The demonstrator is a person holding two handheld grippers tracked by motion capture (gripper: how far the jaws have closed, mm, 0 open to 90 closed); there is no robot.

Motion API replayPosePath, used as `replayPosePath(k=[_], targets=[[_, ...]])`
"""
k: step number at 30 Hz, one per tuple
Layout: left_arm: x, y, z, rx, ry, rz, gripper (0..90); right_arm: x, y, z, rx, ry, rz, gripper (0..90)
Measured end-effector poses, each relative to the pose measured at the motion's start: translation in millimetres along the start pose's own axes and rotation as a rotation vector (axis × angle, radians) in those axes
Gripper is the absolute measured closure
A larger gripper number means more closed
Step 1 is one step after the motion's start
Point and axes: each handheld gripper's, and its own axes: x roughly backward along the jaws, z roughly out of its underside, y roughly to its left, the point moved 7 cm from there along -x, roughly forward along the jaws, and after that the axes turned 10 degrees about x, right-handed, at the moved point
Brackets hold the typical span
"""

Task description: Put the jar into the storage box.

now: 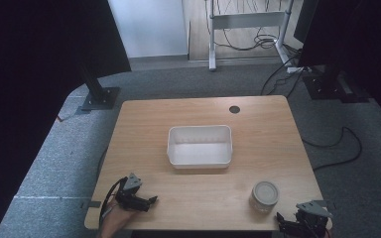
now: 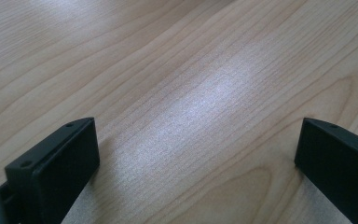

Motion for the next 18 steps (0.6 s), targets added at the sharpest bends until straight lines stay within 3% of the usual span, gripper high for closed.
replayPosePath(k=[18], targets=[[-0.7,-0.1,-0.8,0.012,-0.003,-0.009,0.0,-0.4,0.0,1.0,0.002,-0.029,0.002,0.0]])
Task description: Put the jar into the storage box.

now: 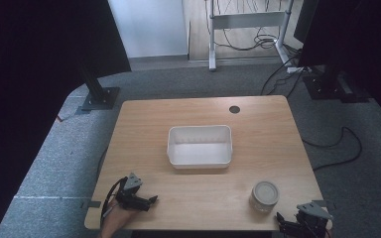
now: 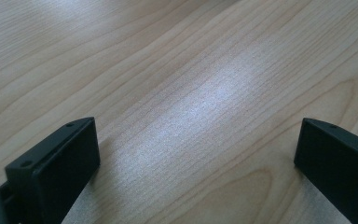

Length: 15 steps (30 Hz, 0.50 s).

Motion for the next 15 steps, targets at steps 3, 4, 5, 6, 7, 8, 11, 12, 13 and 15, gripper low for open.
replayPosePath(k=[3,4,5,6,7,8,11,12,13,15], targets=[[0.0,-0.2,-0.2,0.006,-0.003,-0.006,0.1,0.0,0.1,0.1,0.0,-0.003,0.0,0.0],[0.1,-0.4,-0.4,0.011,-0.001,-0.01,0.5,-0.1,0.0,0.1,0.0,-0.004,0.001,0.0],[0.2,-0.6,-0.7,0.014,0.002,-0.013,0.8,-0.2,0.0,0.1,0.0,-0.005,0.001,0.0],[0.6,-0.9,-1.1,0.015,0.006,-0.014,1.5,-0.2,0.0,0.0,-0.001,-0.006,0.001,0.0],[1.1,-1.3,-1.5,0.013,0.007,-0.013,2.8,-0.2,0.0,0.0,-0.001,-0.006,0.001,0.0],[1.3,-1.7,-1.8,0.011,0.008,-0.012,4.4,-0.2,0.0,0.1,0.0,-0.007,0.001,0.0],[1.5,-2.9,-3.0,0.02,0.003,-0.01,5.1,-0.2,0.0,0.3,0.001,-0.01,0.0,0.0],[2.1,-3.8,-3.9,0.021,-0.002,-0.006,5.1,-0.2,-0.1,0.3,0.001,-0.01,0.0,0.0],[2.7,-4.7,-5.2,0.022,-0.008,-0.004,5.3,-0.2,0.0,0.3,0.001,-0.011,0.0,0.0],[4.6,-7.1,-8.3,0.018,-0.022,0.001,5.3,-0.2,-0.1,0.3,0.001,-0.012,-0.001,0.0]])
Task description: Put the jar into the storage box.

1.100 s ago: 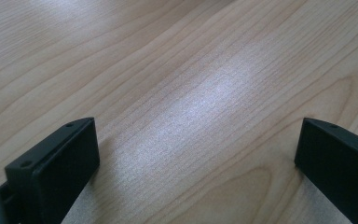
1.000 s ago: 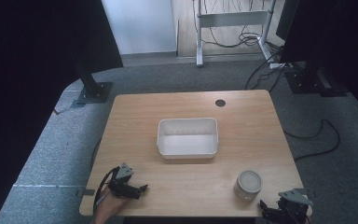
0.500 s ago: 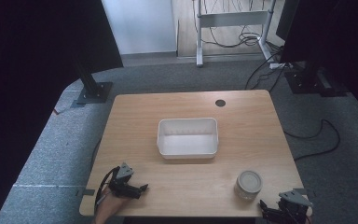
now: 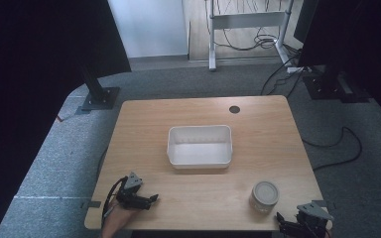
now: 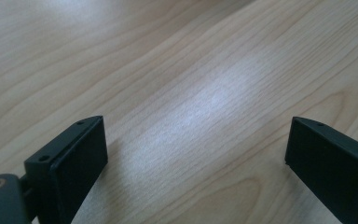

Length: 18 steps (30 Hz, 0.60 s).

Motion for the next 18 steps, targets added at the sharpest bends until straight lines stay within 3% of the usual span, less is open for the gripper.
replayPosePath(k=[4,12,18], targets=[[2.0,-7.1,-5.2,-0.01,-0.025,0.022,5.4,-0.1,-0.1,0.1,0.002,-0.003,-0.001,0.0],[3.2,-22.8,-11.2,-0.048,-0.033,0.058,5.6,-0.1,-0.2,0.2,0.003,-0.005,-0.001,0.0],[2.7,-33.1,-15.9,-0.053,-0.037,0.084,5.2,-0.1,-0.2,0.2,0.004,-0.006,0.0,0.0]])
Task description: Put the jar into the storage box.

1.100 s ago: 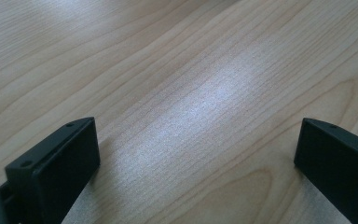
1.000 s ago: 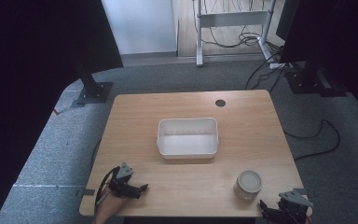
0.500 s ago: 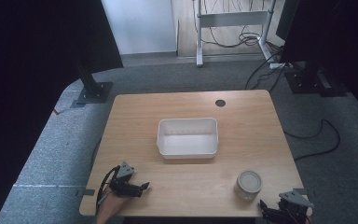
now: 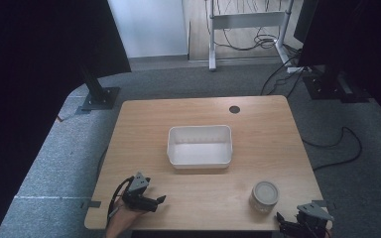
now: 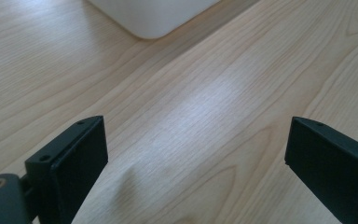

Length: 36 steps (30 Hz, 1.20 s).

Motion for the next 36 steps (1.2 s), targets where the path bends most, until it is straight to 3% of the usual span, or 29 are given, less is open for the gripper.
replayPosePath(k=[18,36], targets=[[-7.7,-32.2,-23.4,-0.009,-0.038,0.077,3.5,-0.3,0.1,-0.1,-0.002,-0.005,0.003,0.0],[-25.0,-65.1,-42.0,-0.062,-0.044,0.13,3.7,-0.4,0.2,-0.1,-0.002,-0.008,0.003,0.0]])
